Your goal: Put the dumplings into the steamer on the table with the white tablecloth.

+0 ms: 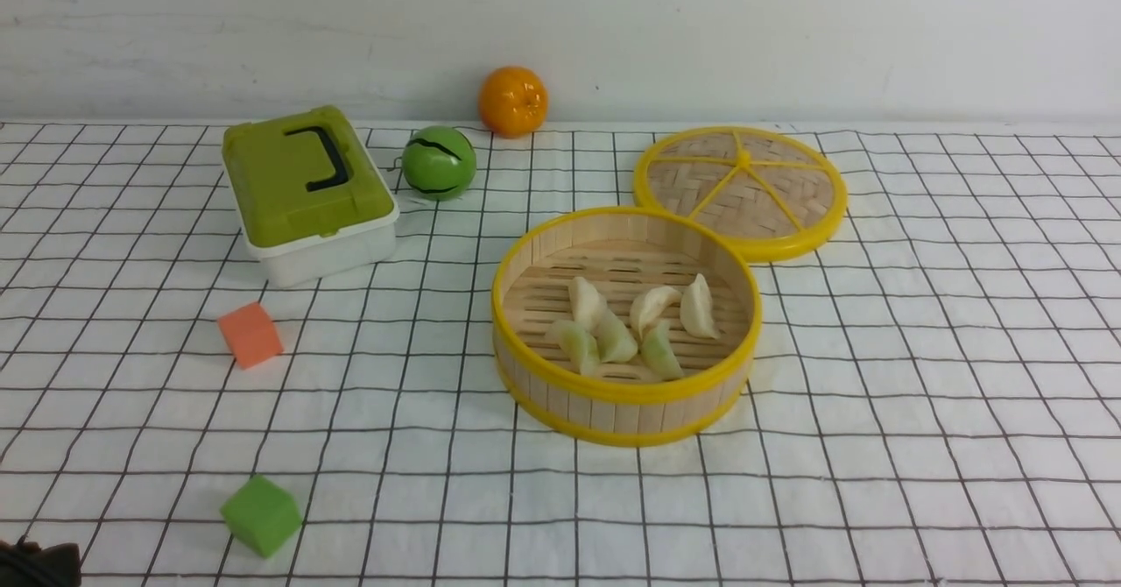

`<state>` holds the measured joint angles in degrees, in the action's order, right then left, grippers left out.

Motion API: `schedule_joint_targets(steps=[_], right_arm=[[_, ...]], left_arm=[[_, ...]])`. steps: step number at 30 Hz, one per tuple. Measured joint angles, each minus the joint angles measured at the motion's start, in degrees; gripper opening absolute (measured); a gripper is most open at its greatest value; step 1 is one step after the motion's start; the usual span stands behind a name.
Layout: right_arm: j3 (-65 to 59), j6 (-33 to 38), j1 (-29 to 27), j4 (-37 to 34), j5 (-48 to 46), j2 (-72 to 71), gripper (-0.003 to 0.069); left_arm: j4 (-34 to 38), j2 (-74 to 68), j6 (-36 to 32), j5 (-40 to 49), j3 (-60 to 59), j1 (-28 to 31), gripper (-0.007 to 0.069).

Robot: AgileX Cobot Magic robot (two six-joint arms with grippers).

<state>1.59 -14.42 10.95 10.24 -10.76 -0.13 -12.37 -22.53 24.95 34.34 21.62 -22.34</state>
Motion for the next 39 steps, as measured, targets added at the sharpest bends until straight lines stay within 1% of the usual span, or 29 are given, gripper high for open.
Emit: schedule_joint_targets(steps=[1,2,3,4,6,8,13,17,39], right_arm=[[-0.21,4.99,-2.15,-4.2,-0.21,-0.36,-0.0001],[-0.39,5.83,-2.6,-4.93,-0.21,-0.38,-0.0001],[-1.48,10.64,-6.06,-9.81,-0.25,-0.5,-0.0001],[-2.29,12.11,-8.38,-12.36,-0.3,-0.5,-0.0001],[-2.93,12.05,-10.58,-14.5,-1.52,-0.5,-0.0001],[-3.12,11.3,-11.23,-14.62,-2.86,-0.5,-0.0001],[-2.9,5.39,-11.55,-12.82,-10.53,-0.5,-0.0001],[-2.61,3.32,-11.55,-12.82,-12.06,-0.5,-0.0001],[-2.59,2.88,-11.55,-12.82,-12.06,-0.5,0.0026]], left_arm=[[0.0,0.0,0.0,0.0,0.0,0.0,0.0155],[0.0,0.0,0.0,0.0,0.0,0.0,0.0155],[0.0,0.0,0.0,0.15,0.0,0.0,0.0156],[0.0,0.0,0.0,0.15,0.0,0.0,0.0157],[0.0,0.0,0.0,0.21,0.0,0.0,0.016],[0.0,0.0,0.0,0.37,0.0,0.0,0.0162],[0.0,0.0,0.0,0.42,0.0,0.0,0.0166],[0.0,0.0,0.0,0.43,0.0,0.0,0.017],[0.0,0.0,0.0,0.59,0.0,0.0,0.0183]])
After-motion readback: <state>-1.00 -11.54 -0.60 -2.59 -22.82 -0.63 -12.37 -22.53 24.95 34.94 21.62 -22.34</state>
